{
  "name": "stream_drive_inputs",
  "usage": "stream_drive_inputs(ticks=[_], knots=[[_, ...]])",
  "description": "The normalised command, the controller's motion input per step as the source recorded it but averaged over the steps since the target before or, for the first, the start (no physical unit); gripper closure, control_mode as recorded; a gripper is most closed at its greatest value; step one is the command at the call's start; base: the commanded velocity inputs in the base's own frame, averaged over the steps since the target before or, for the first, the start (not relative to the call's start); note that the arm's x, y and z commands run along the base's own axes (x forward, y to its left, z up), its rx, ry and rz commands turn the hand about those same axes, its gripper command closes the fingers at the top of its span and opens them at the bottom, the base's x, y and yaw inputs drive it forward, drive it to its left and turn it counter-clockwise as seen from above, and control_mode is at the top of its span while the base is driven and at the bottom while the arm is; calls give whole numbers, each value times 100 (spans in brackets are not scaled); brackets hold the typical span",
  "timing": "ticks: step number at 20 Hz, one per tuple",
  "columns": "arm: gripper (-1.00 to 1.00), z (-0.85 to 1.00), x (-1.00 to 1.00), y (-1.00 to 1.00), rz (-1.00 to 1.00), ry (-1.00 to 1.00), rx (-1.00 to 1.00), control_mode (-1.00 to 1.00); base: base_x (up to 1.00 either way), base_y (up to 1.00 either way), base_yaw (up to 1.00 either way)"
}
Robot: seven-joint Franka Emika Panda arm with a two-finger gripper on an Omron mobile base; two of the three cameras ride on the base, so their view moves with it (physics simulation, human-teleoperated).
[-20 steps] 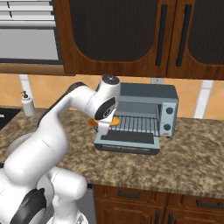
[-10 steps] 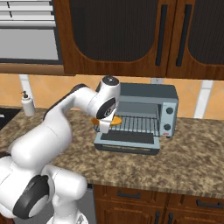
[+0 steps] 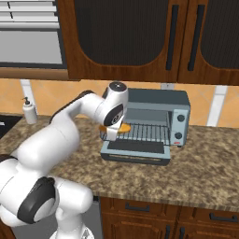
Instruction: Pick up the kebab skewer and baguette bread, and place them inside the toaster oven. Close the toaster oven door and start by setting the timer.
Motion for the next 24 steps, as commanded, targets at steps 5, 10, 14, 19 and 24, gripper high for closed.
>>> stream_drive_inputs(ticks=[5,10,14,19,24], knots=[[100,0,28,0,0,0,0,-100,0,0,0],[100,0,25,0,0,0,0,-100,0,0,0],[100,0,26,0,0,0,0,-100,0,0,0],[100,-4,28,0,0,0,0,-100,0,0,0],[100,-29,9,0,0,0,0,-100,0,0,0]])
